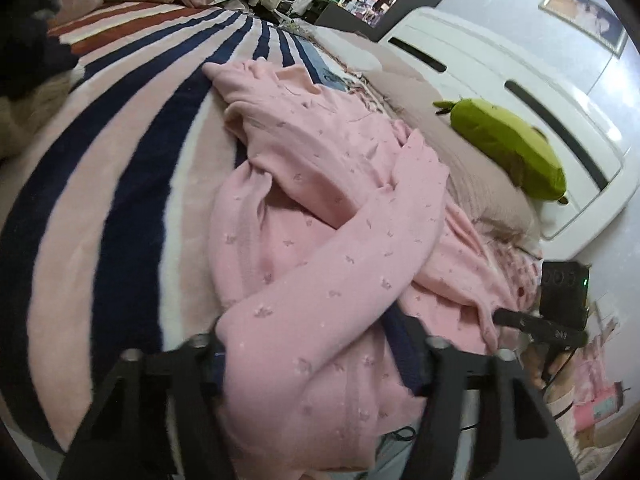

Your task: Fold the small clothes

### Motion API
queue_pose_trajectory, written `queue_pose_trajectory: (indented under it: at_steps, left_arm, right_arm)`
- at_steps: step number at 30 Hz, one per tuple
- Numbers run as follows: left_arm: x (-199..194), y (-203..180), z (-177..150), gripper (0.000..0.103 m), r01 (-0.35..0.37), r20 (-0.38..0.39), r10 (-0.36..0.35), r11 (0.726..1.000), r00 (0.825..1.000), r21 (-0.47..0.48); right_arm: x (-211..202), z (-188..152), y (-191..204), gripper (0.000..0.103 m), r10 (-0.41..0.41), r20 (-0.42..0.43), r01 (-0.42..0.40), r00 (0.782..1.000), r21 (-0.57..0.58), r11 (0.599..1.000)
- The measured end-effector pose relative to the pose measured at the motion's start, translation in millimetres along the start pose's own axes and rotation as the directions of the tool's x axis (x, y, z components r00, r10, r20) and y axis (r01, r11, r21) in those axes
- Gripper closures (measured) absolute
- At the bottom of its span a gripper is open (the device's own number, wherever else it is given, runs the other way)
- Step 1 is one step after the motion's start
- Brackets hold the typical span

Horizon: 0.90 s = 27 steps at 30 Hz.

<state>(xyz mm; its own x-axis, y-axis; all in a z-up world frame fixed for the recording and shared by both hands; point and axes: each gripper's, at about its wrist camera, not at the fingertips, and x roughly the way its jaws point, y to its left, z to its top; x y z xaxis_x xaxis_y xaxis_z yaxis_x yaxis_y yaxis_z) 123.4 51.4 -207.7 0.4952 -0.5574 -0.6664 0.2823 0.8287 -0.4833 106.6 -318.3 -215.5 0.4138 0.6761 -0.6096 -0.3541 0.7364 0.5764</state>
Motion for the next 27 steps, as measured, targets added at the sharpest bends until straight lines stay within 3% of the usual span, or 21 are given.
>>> queue_pose_trajectory:
  at_steps: [1,4,11,15,22,27]
  left_arm:
    - [0.3,0.0,-0.3,0.076,-0.01,-0.005,0.01,1.0,1.0,0.005]
    - [-4.3,-5.3,-5.6,0.095,-0.027,-0.016,0.027,0.999,0.999,0.024]
    - [-40.5,-13.4,-20.0,0.097,-0.016,0.037,0.014,0.998,0.999,0.054]
    - [-72.9,-14.9,-27.9,0.097,0.02,0.079,-0.024,0.999,0.997,0.043]
    - [-133.8,-28.1,-39.9,0.097,0.072,0.158,-0.082,0.995,0.984,0.07]
    - [-155.4,-34.4,-22.5,0.097,0.078,0.228,-0.1,0.992,0.969,0.101]
  right_arm:
    - [3.9,1.6,-1.3,0.094,-0.001,-0.001,0.001,1.0,0.006,1.0]
    - [8.2,3.8,-5.6,0.096,0.047,0.024,-0.048,0.999,0.046,0.998]
    - [-6.5,-7.8,14.7,0.098,0.175,0.091,-0.18,0.98,0.052,0.982]
    - [-20.8,-18.4,32.3,0.098,0.253,0.133,-0.262,0.958,0.049,0.964]
    - [-46.7,-35.1,83.9,0.098,0.321,0.156,-0.321,0.934,-0.023,0.947]
    - [-62.6,-14.3,104.7,0.099,0.331,0.212,-0.325,0.92,-0.064,0.944]
